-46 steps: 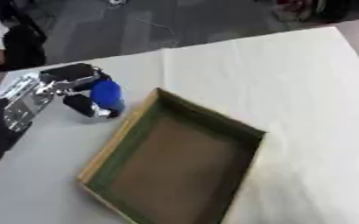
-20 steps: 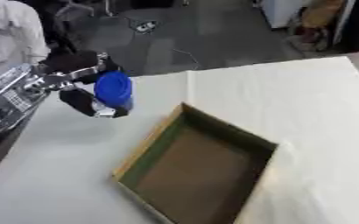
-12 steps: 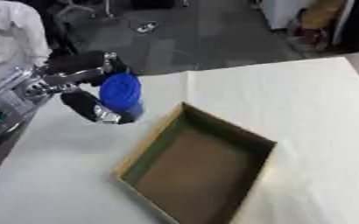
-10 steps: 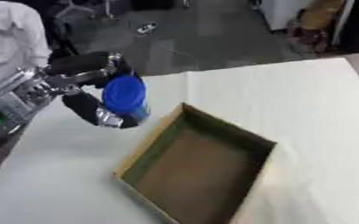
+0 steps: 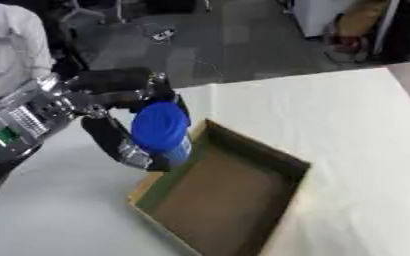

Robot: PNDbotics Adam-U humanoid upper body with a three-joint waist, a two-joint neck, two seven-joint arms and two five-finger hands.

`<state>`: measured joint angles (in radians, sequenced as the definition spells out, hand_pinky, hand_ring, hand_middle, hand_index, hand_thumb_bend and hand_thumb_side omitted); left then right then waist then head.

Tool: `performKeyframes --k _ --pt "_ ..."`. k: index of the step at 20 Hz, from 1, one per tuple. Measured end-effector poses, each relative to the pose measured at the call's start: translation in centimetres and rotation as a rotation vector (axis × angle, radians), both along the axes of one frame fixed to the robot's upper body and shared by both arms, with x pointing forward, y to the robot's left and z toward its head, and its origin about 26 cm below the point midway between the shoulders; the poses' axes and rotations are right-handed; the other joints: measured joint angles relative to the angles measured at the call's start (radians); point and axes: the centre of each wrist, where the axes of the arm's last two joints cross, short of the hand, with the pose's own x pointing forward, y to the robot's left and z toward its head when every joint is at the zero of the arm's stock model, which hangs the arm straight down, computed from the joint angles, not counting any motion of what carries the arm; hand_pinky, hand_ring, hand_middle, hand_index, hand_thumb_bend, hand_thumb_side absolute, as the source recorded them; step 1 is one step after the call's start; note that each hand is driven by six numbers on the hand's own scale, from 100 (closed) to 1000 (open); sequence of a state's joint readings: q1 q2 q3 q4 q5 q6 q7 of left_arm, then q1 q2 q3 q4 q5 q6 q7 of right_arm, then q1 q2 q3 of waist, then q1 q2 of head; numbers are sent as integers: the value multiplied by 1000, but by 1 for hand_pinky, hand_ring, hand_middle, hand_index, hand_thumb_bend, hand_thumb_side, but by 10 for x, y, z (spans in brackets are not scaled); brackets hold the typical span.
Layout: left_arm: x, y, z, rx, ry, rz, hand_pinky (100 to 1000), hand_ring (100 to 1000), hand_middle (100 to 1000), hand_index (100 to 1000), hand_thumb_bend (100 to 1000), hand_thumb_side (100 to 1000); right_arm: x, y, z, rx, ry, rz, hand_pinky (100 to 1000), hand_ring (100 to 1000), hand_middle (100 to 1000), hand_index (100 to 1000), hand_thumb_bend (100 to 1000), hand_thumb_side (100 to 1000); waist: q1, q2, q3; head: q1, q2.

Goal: Pick up objects on the table and place them in the box.

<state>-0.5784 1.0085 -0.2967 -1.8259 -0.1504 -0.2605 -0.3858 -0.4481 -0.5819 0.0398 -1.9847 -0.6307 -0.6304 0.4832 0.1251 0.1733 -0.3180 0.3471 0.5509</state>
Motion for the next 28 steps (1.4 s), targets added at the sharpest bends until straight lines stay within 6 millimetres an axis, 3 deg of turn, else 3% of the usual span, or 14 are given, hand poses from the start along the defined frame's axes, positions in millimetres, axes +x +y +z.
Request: performKeyframes --k 3,4,5,7,8,9,12,20,22,23,24,25,26,28 --pt "2 -4 -4 6 19 -19 100 100 100 365 100 583 0 1 3 0 -3 9 107 432 440 325 100 804 3 0 -6 5 0" --pt "3 -5 -5 8 20 -24 100 100 220 465 100 583 0 1 3 0 -3 11 107 432 440 325 100 804 3 0 -7 6 0" --pt "3 -5 -5 11 13 -28 100 382 479 647 100 657 0 1 4 0 -6 14 107 432 440 325 100 804 4 0 -8 7 0" --pt "5 -5 -6 26 -14 -25 691 770 843 875 100 827 0 1 5 1 -6 16 107 432 440 325 100 804 5 0 -11 9 0" --pt "6 -5 -5 39 -36 -20 905 921 966 965 179 899 0 0 6 1 -6 15 107 432 440 325 100 804 6 0 -12 10 0" --pt "8 -4 -5 58 -61 -10 994 977 1000 1000 265 920 0 0 6 1 -4 17 107 432 440 325 100 804 7 0 -12 11 0" --pt "13 -4 -4 100 -138 15 1000 1000 1000 1000 417 1000 1 1 7 0 -4 22 107 432 439 325 100 804 9 0 -15 14 0" --pt "24 2 -10 74 -249 36 1000 1000 1000 1000 431 1000 1 0 10 -1 -7 27 107 432 439 325 100 803 10 0 -18 19 1" --pt "24 3 -11 73 -259 35 1000 1000 1000 1000 343 1000 1 1 11 -3 -12 29 107 431 439 325 100 803 11 0 -18 19 1" --pt "24 3 -12 69 -264 33 1000 1000 1000 1000 358 1000 1 1 11 -3 -11 29 107 431 439 325 100 803 12 0 -18 19 1" --pt "24 4 -12 60 -270 32 1000 1000 1000 1000 156 1000 1 1 11 -3 -11 29 107 431 439 325 100 803 12 0 -18 19 1" --pt "24 5 -13 40 -277 35 1000 1000 1000 1000 174 1000 1 1 12 -4 -11 29 107 431 439 325 100 803 12 0 -16 19 1" --pt "23 6 -16 14 -283 39 953 1000 1000 1000 100 980 1 1 12 -4 -11 29 106 431 439 326 100 804 12 0 -14 19 0" --pt "19 7 -22 -79 -296 50 844 920 1000 1000 100 903 1 0 12 -4 -11 27 104 431 439 327 100 806 12 0 -4 8 -18"
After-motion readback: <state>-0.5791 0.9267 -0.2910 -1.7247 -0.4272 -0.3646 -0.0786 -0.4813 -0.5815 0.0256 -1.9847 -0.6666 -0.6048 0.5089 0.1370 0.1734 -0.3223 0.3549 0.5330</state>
